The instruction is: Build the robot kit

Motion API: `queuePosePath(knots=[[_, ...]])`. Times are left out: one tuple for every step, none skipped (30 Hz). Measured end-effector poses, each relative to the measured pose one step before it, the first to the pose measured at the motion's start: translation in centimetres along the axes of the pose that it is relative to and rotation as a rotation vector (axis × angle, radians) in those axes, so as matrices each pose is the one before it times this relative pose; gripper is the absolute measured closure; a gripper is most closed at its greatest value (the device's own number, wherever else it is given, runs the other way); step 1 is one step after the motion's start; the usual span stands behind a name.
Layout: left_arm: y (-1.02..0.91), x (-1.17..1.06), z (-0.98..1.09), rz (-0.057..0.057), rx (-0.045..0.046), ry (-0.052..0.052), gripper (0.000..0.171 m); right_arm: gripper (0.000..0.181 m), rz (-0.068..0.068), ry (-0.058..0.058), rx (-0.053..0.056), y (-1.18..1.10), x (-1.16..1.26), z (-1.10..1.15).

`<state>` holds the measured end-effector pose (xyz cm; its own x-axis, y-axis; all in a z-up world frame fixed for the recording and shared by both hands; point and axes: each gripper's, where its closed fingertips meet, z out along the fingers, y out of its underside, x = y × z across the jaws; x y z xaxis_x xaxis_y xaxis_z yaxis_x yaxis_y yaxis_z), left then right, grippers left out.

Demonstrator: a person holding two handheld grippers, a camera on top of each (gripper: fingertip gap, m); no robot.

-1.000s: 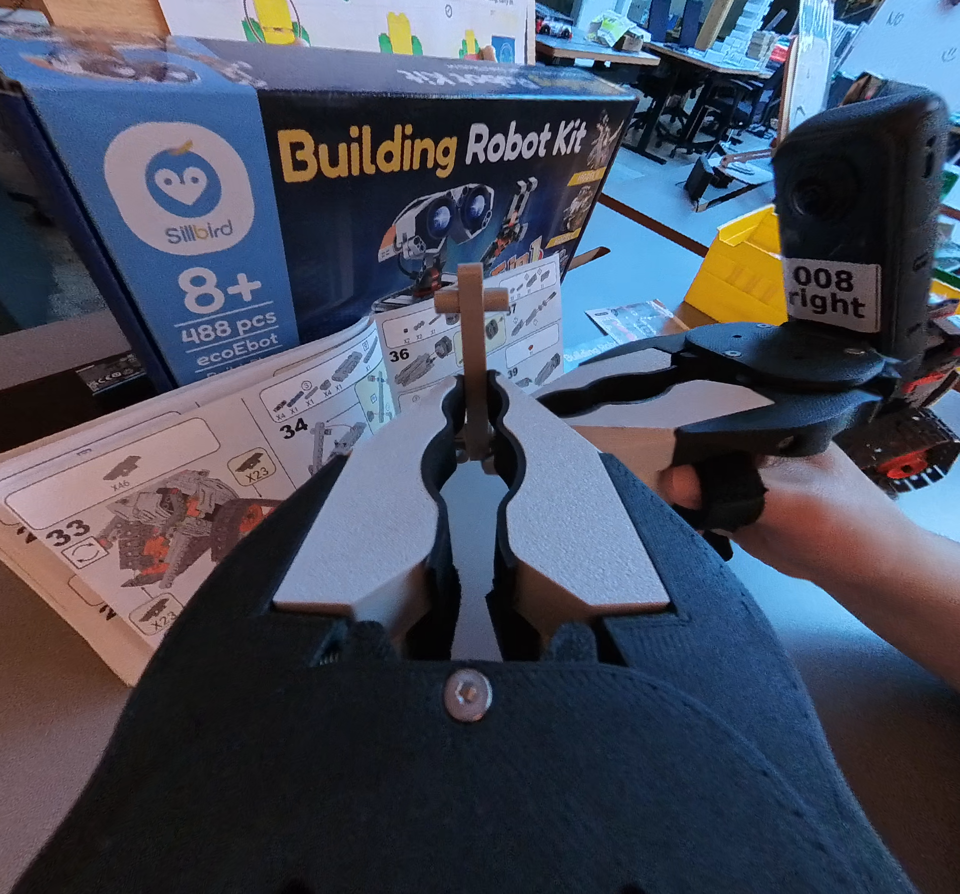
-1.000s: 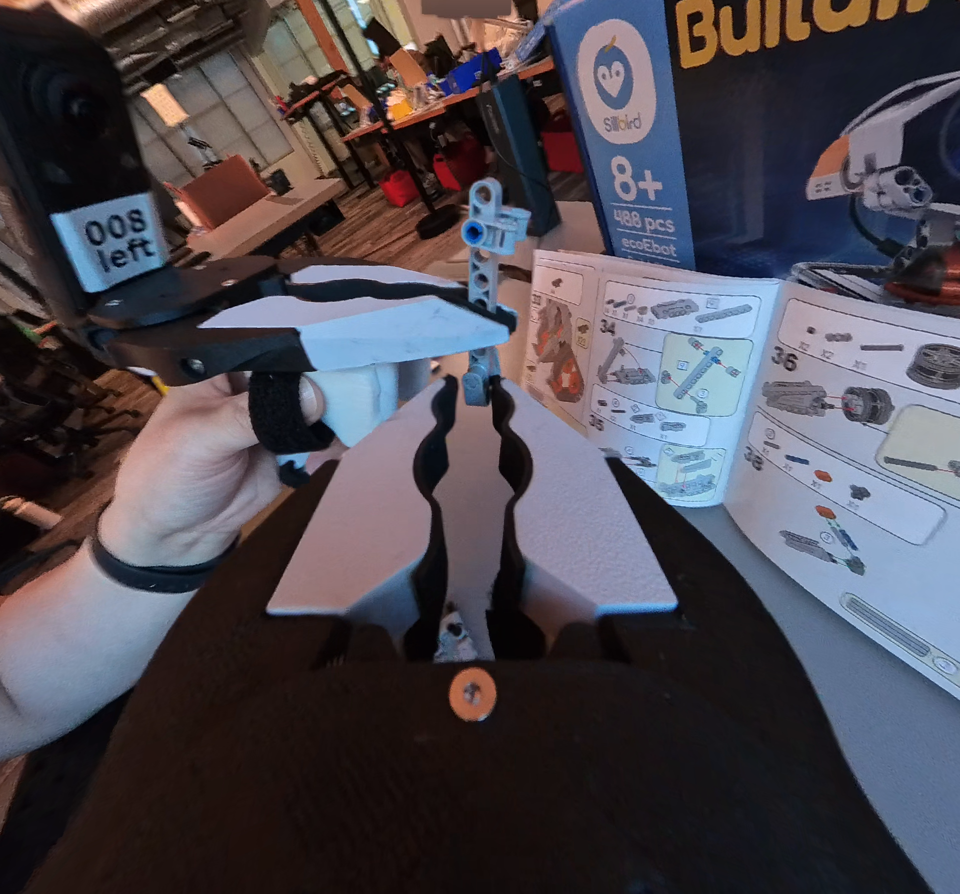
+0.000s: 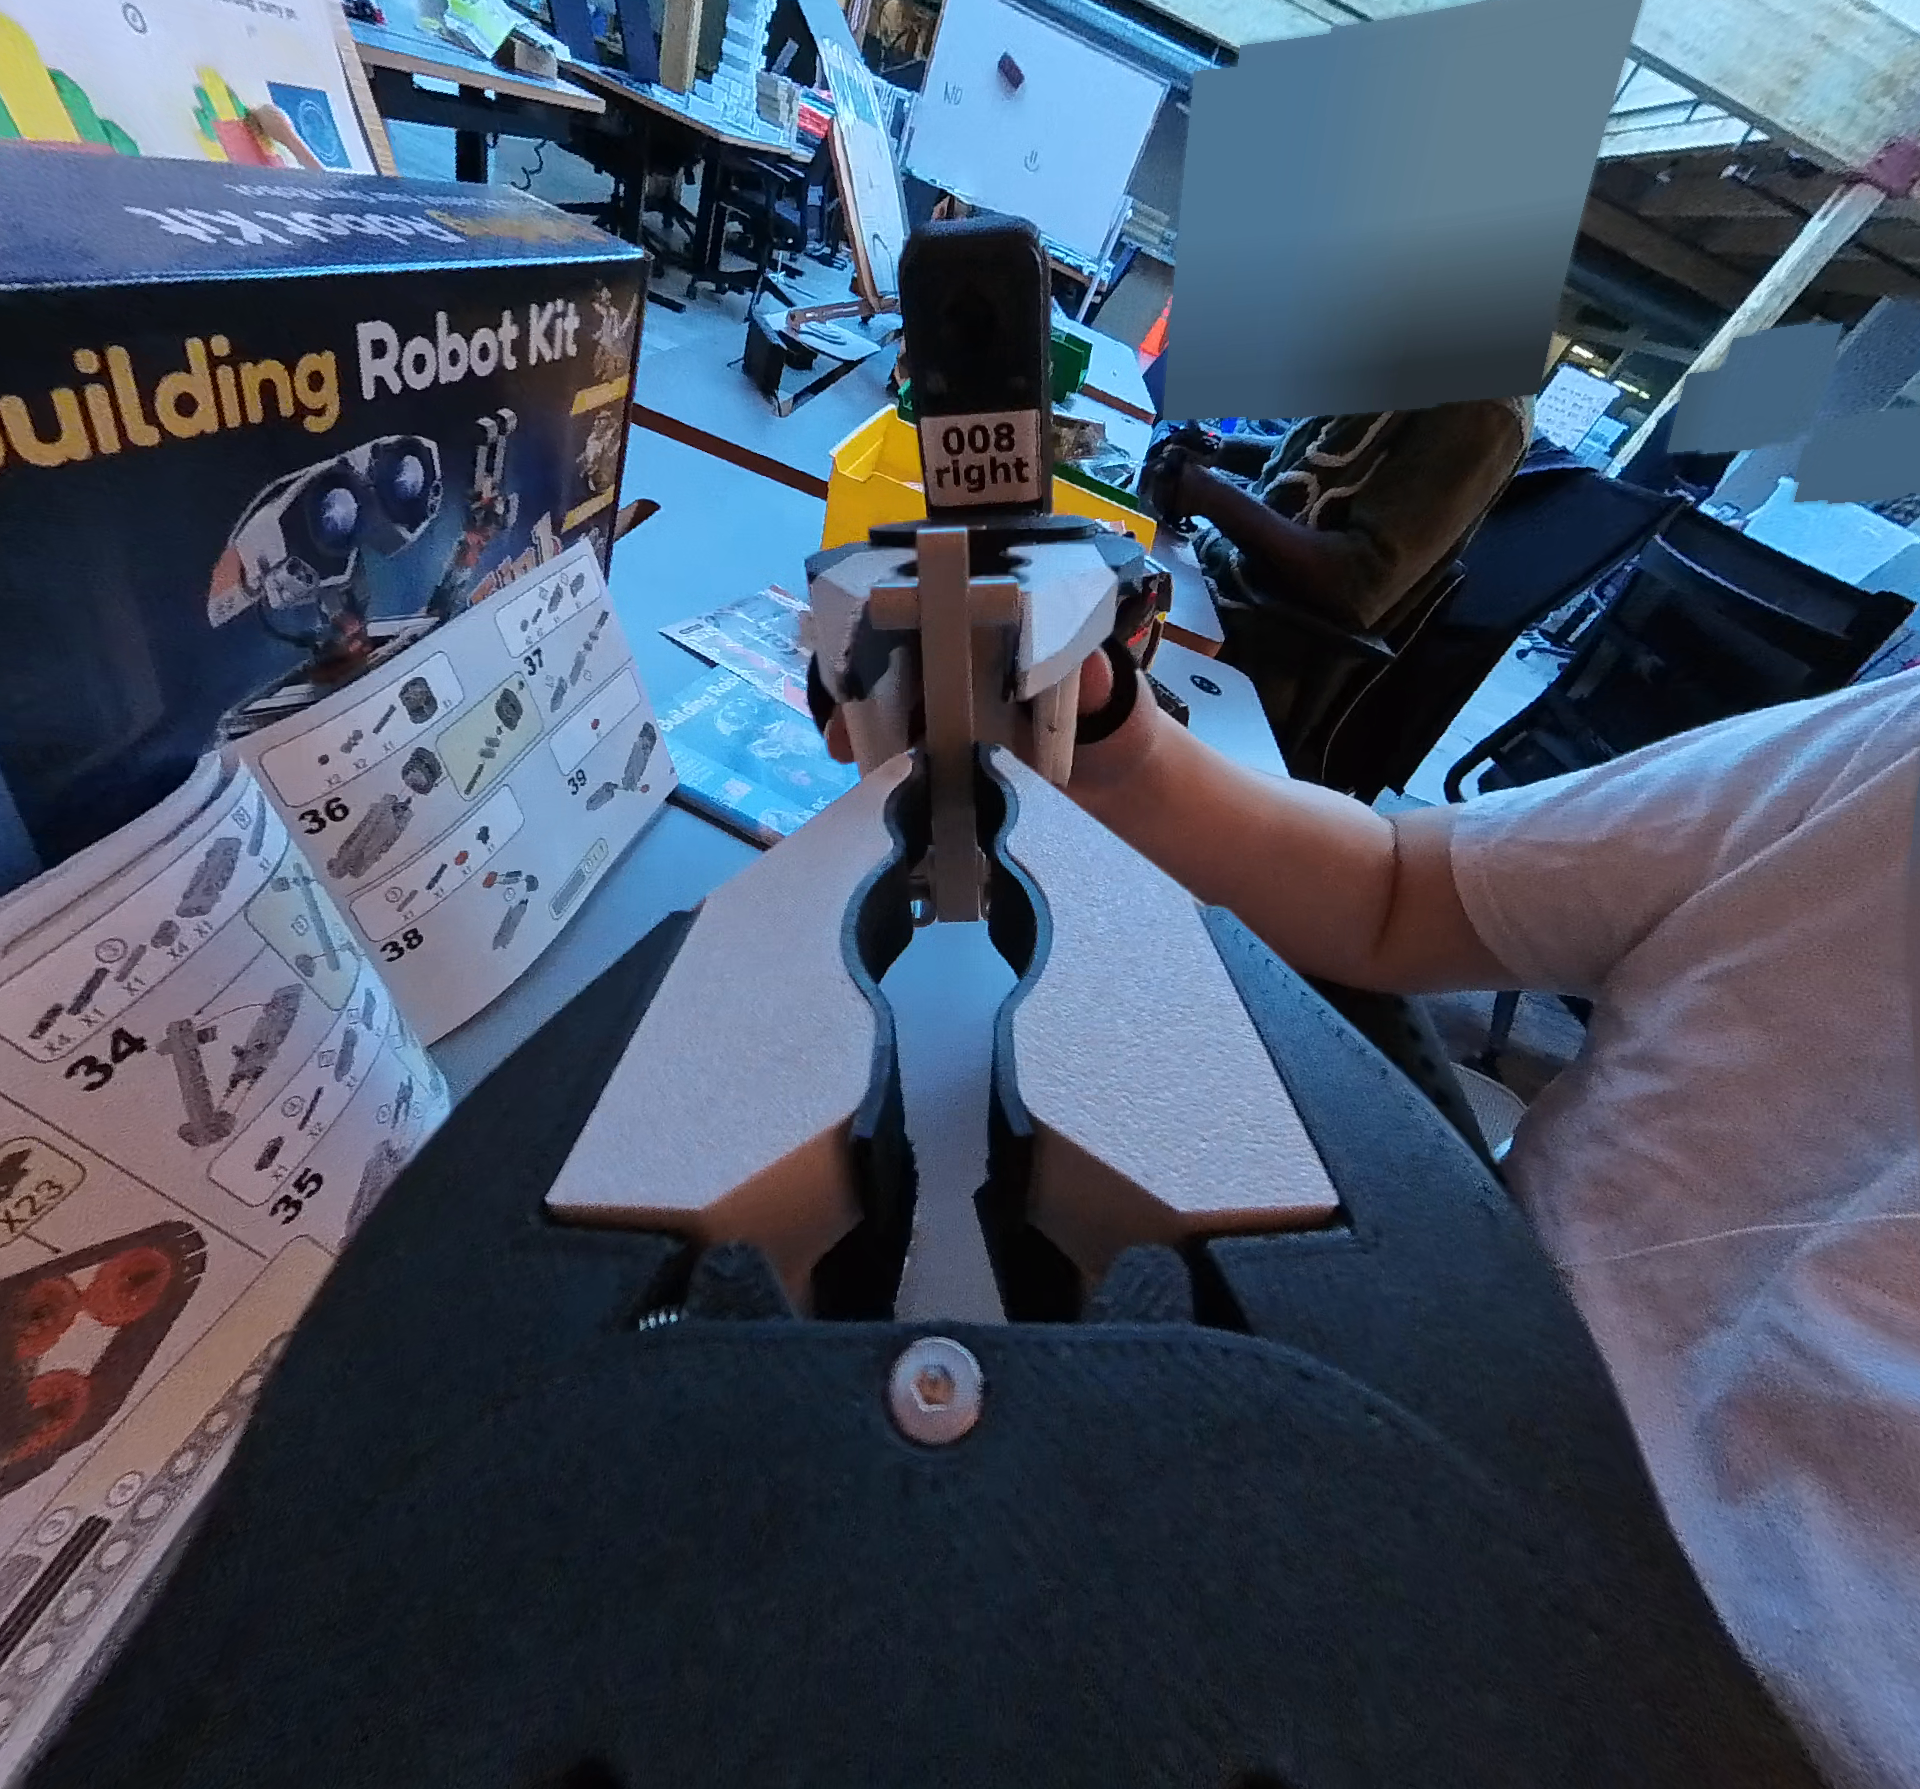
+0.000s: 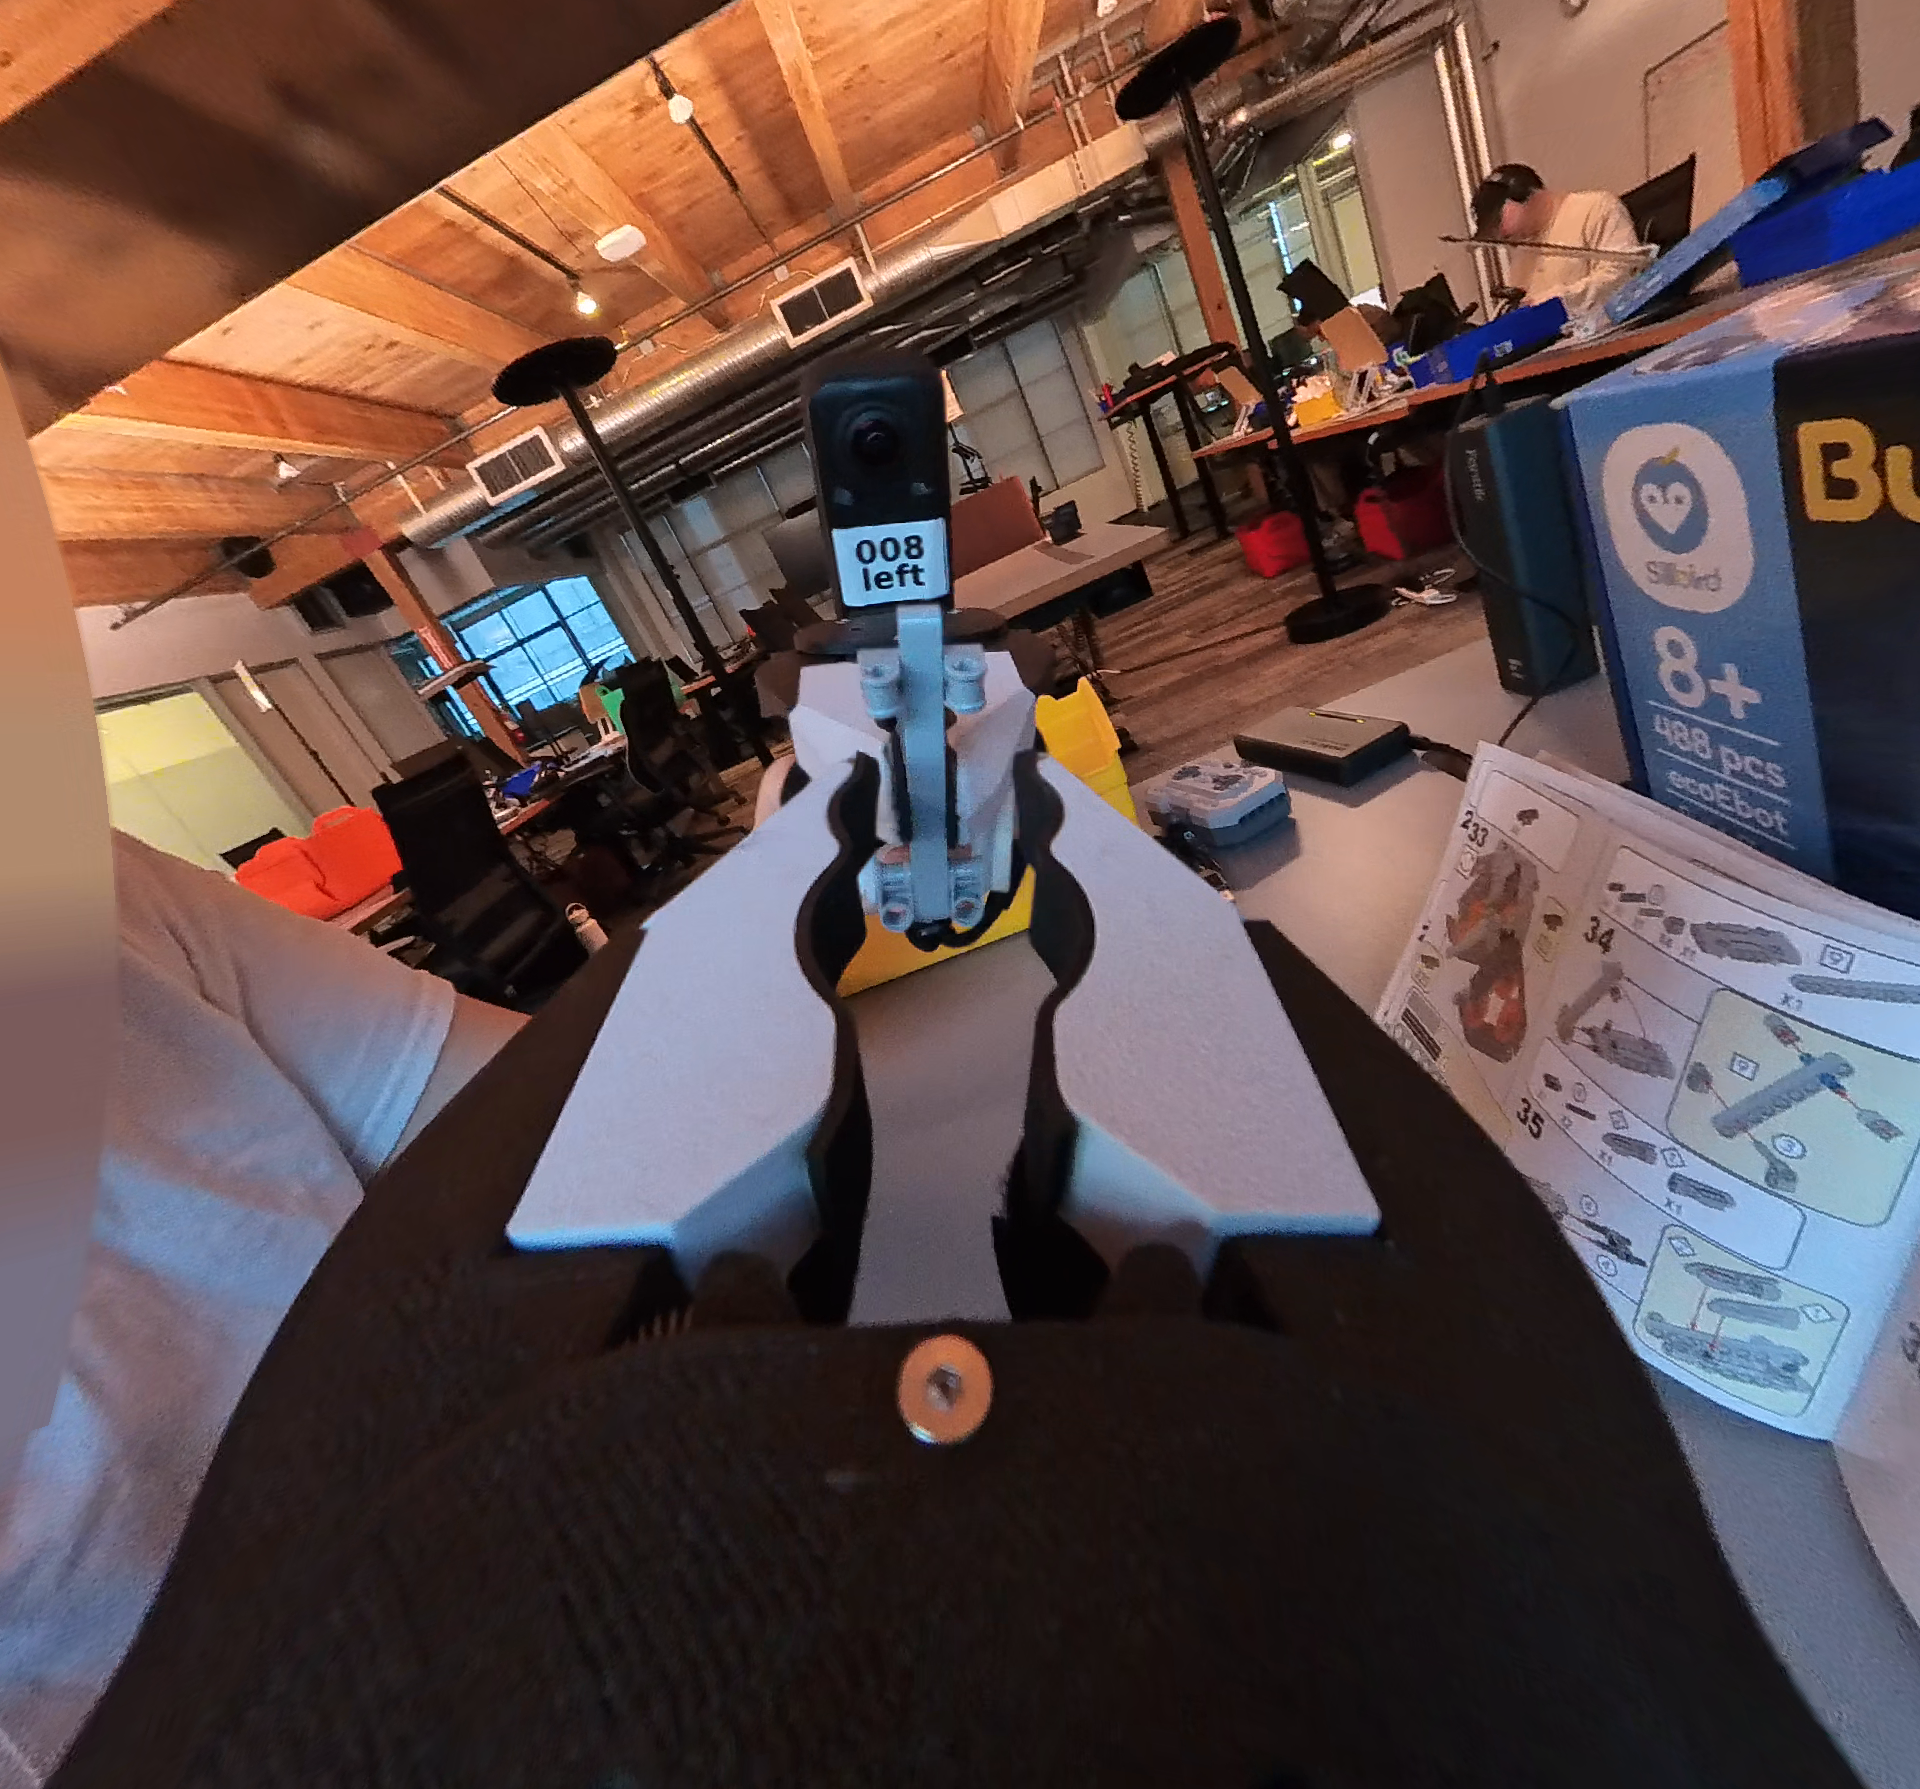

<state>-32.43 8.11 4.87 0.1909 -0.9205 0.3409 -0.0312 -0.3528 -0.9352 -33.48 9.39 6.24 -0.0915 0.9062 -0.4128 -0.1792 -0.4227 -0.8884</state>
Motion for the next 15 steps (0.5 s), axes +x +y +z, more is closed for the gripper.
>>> queuePosePath(knots=[[-0.021, 0.091, 0.026, -0.0068, 0.00197, 0.0078, 0.167, 0.155, 0.0004, -0.0009, 0.0010, 0.101, -0.015, 0.119], [0.033, 0.075, 0.018, -0.0058, -0.00195, 0.0069, 0.167, 0.155, 0.0019, -0.0060, -0.0022, 0.162, -0.080, 0.152], [0.097, -0.021, 0.001, -0.0048, -0.00590, 0.0007, 0.167, 0.156, 0.0022, -0.0054, -0.0039, 0.186, -0.049, 0.138], [0.107, -0.055, 0.000, -0.0024, -0.00684, -0.0023, 0.167, 0.156, 0.0045, -0.0014, -0.0009, 0.134, 0.020, 0.128], [0.096, 0.008, -0.004, -0.0019, -0.00579, 0.0020, 0.167, 0.156, 0.0070, -0.0028, -0.0018, 0.142, 0.015, 0.119], [0.114, 0.099, 0.016, -0.0028, -0.00689, 0.0070, 0.167, 0.156, 0.0101, -0.0045, -0.0025, 0.145, 0.000, 0.101], [0.165, 0.117, 0.051, -0.0025, -0.01125, 0.0067, 0.167, 0.159, 0.0099, -0.0034, -0.0013, 0.106, 0.029, 0.050], [0.212, -0.033, 0.058, -0.0002, -0.01351, -0.0025, 0.167, 0.166, 0.0075, -0.0098, -0.0034, 0.121, -0.049, 0.007], [0.134, -0.194, 0.043, 0.0036, -0.00818, -0.0125, 0.167, 0.173, 0.0120, -0.0163, -0.0038, 0.106, -0.148, -0.030], [0.052, -0.108, 0.035, 0.0020, -0.00161, -0.0056, 0.166, 0.175, 0.0117, -0.0084, 0.0012, 0.014, -0.037, -0.032], [-0.008, 0.025, 0.041, -0.0049, 0.00244, 0.0037, 0.166, 0.175, 0.0063, -0.0060, 0.0023, -0.015, -0.021, -0.056], [-0.039, 0.035, 0.043, -0.0094, 0.00301, 0.0063, 0.166, 0.175, 0.0084, -0.0041, 0.0013, -0.030, -0.013, -0.048], [-0.069, 0.037, 0.037, -0.0090, 0.00520, 0.0069, 0.166, 0.175, 0.0087, -0.0059, 0.0027, -0.060, -0.037, -0.069], [-0.099, 0.107, 0.038, -0.0069, 0.00776, 0.0102, 0.166, 0.175, 0.0059, -0.0104, 0.0046, -0.084, -0.115, -0.072], [-0.122, 0.062, 0.027, -0.0056, 0.00812, 0.0072, 0.165, 0.175, 0.0058, -0.0084, 0.0041, -0.079, -0.087, -0.075]])
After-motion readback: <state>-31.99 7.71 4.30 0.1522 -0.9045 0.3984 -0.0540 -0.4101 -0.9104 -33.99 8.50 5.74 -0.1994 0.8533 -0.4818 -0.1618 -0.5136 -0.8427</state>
